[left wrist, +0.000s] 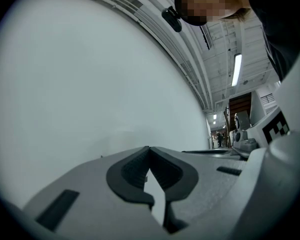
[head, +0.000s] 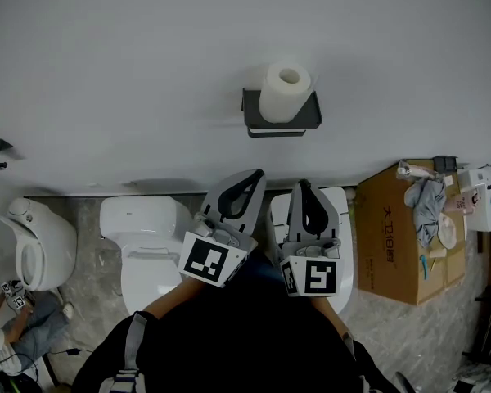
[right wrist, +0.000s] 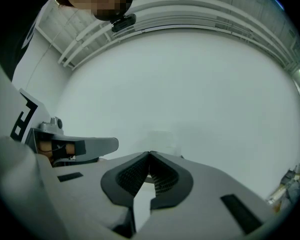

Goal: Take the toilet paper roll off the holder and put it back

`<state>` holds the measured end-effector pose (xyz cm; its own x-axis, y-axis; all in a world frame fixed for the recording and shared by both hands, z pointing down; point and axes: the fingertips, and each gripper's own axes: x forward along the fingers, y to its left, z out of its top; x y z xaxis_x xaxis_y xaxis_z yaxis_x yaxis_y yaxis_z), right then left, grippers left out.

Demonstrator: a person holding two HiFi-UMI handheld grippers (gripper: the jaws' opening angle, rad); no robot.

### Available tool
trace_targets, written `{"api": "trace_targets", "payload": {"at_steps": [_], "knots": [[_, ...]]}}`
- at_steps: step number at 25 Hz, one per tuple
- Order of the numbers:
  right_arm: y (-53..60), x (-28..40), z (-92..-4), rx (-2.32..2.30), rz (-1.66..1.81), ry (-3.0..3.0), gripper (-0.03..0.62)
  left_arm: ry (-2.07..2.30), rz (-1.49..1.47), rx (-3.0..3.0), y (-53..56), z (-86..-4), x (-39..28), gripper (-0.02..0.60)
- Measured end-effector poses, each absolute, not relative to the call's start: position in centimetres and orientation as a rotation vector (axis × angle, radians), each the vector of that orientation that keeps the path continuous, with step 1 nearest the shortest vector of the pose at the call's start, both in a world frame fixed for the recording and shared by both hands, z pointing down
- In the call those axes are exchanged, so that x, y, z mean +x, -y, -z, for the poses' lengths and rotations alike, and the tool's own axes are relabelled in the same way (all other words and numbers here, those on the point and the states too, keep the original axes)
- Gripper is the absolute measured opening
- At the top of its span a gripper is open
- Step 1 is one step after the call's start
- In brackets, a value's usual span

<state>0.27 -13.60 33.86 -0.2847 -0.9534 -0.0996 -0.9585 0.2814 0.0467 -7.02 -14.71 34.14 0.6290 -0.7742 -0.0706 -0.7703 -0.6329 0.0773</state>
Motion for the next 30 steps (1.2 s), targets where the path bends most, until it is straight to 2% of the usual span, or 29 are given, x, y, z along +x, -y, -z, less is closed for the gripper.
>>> {"api": "trace_targets", "payload": {"at_steps": [17, 30], "knots": [[22.9, 3.3, -34.3, -1.624, -0.159, -2.619, 0.018, 1.533, 0.133, 2.727, 22.6, -33.9, -4.0, 0.006], [23.9, 3.6, -33.5, -1.651, -0.139, -2.592, 0.018, 1.472, 0.128, 2.754, 24.0, -33.2, -3.5, 0.006]]}}
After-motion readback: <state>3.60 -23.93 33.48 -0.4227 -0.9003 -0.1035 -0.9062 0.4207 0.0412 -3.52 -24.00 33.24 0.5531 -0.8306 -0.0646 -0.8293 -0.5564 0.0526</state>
